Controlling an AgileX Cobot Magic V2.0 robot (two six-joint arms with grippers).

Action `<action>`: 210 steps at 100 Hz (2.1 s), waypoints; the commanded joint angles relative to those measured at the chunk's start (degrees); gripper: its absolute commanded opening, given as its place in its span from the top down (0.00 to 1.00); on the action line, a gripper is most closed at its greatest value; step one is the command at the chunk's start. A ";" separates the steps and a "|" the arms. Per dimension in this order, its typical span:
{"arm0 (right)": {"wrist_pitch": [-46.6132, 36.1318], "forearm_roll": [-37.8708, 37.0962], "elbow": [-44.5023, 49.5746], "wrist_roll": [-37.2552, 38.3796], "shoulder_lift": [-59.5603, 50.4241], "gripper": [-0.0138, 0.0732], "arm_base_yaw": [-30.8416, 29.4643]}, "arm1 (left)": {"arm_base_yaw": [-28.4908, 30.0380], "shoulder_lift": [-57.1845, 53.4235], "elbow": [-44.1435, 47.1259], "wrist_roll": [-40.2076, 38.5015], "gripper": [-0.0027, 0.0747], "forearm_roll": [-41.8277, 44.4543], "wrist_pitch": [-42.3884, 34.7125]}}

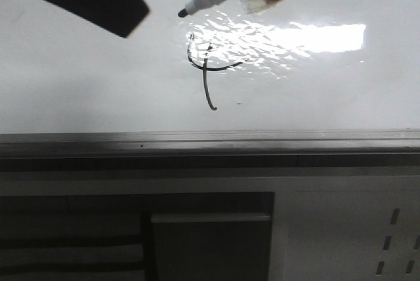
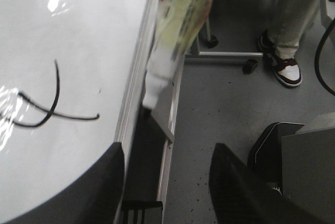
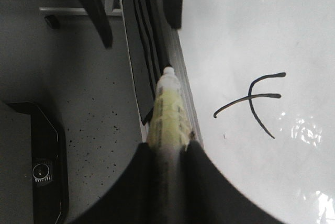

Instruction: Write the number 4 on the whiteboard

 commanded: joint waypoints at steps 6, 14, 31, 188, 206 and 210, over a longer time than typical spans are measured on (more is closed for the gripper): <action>-2.24 1.07 -1.88 -0.86 -1.01 0.89 0.21 | -3.52 4.67 -6.03 1.63 0.52 -2.77 -2.38; -2.24 1.07 -1.88 -0.86 -1.01 0.89 0.21 | -4.40 6.90 -8.10 1.66 0.52 -2.77 -2.60; -1.95 1.07 -1.88 -0.86 -1.01 0.89 0.21 | -4.40 8.56 -10.41 1.76 0.52 -2.90 -2.72; 4.12 -12.85 0.74 16.84 -13.70 0.52 0.21 | 29.91 -9.32 10.97 -34.97 0.99 3.17 -14.79; 4.12 -13.97 2.22 16.84 -13.70 0.52 0.21 | 30.55 -9.94 19.01 -34.97 0.99 1.15 -29.10; 4.12 -13.97 2.26 16.84 -13.70 0.52 0.21 | 30.55 -9.79 19.53 -34.97 0.99 0.34 -30.79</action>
